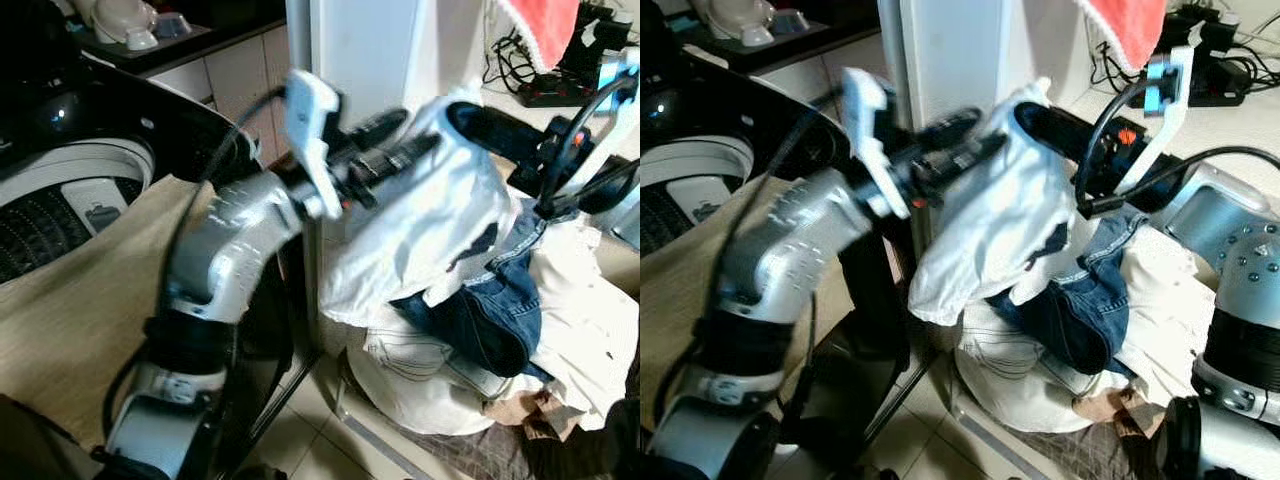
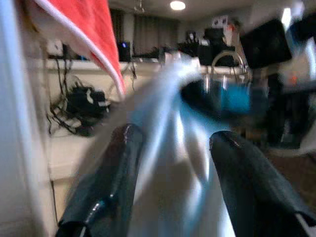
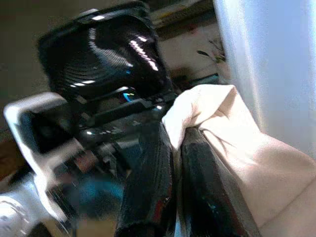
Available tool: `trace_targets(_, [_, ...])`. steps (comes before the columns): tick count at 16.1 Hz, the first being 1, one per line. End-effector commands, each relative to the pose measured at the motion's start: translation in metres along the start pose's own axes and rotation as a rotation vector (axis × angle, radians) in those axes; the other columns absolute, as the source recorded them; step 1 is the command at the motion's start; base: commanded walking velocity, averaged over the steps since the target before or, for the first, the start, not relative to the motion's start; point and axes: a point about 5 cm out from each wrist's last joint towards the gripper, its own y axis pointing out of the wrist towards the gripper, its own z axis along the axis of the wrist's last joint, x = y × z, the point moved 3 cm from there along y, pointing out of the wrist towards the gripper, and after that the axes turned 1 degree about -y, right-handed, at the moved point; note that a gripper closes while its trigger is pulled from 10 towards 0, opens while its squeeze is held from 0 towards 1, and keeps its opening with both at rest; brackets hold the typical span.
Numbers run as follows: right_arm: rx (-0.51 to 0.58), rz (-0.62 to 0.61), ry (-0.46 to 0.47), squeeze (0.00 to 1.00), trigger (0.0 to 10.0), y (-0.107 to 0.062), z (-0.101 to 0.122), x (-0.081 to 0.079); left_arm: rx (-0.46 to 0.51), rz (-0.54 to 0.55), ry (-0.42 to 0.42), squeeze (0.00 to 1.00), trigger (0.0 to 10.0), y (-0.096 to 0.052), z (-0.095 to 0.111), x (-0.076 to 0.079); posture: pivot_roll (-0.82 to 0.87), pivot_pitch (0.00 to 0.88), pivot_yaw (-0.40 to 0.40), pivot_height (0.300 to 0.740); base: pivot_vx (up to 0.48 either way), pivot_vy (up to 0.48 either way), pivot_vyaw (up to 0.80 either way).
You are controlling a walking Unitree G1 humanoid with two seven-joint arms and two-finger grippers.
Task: Clothes washing
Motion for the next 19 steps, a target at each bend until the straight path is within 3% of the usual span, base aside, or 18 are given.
trace_targets(1, [0.035,0.046,-0.022,0.0,0.0,0.001,0.01,-0.011,-0.042,0.007,0.004,0.0,10.0,-0.002,-0.01,-0.001,-0.16,0.0,0.051,0.74,0.0,0.0,0.0])
trace_targets(5, [0.047,0.075,-0.008,0.0,0.0,0.001,0.013,-0.017,-0.079,0.005,0.006,0.0,10.0,-0.001,-0.02,0.001,-0.16,0.0,0.051,0.74,0.0,0.0,0.0])
trace_targets(6, [0.048,0.076,-0.006,0.0,0.0,0.001,0.013,-0.018,-0.076,0.011,0.001,0.0,8.9,-0.001,-0.02,0.001,-0.16,0.0,0.051,0.74,0.0,0.0,0.0])
trace_targets(7, [0.049,0.077,-0.006,0.0,0.0,0.001,0.013,-0.018,-0.07,0.017,-0.003,0.0,0.0,-0.001,-0.019,0.0,-0.16,0.0,0.051,0.74,0.0,0.0,0.0])
trace_targets(19, [0.01,0.049,-0.019,0.0,0.0,0.005,0.007,-0.016,-0.042,0.019,-0.023,0.0,0.0,-0.003,-0.015,-0.004,-0.15,0.0,0.051,0.74,0.0,0.0,0.0])
